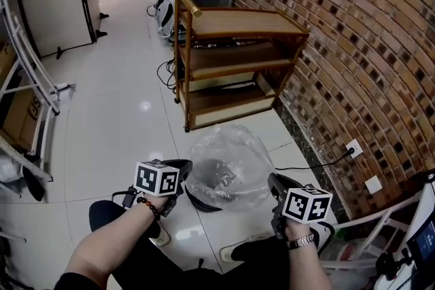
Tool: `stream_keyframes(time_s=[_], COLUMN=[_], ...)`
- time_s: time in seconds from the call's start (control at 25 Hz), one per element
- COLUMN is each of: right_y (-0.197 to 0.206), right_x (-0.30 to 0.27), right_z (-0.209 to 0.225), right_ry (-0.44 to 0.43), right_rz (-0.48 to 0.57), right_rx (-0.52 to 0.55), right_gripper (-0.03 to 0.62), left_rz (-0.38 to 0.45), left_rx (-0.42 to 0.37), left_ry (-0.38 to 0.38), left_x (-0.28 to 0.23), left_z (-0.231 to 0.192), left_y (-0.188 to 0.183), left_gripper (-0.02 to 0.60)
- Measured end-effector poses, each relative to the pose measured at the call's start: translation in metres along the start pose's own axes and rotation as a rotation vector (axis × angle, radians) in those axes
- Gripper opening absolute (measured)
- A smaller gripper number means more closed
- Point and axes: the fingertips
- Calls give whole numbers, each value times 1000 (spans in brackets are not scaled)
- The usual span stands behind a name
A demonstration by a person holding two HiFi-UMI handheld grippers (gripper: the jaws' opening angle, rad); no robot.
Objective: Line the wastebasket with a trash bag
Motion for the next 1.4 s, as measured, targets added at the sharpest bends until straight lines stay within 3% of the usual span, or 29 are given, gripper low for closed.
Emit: stream_keyframes(time_s=[0.52,0.96,1.4], right_y=[63,103,110], right_x=[-33,-54,-61], right_z=[0,22,35], right_ry=[43,124,177], right_rz=[-97,-161,-150], right_rx=[108,188,262], right_gripper=[2,2,2], left_rz=[-8,-99,-130], left_rx=[-135,-199,-218], left_ry=[-52,-103,-114], left_x=[45,17,-5], left_z=[1,-9,-17], left_y=[20,60,77], left_gripper=[3,3,3])
Point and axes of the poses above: the fingertips, and each gripper's own axes: x backward along the fingers, z to its right, y out of its underside, and after that the axes turned 6 degrees about -y, right-handed
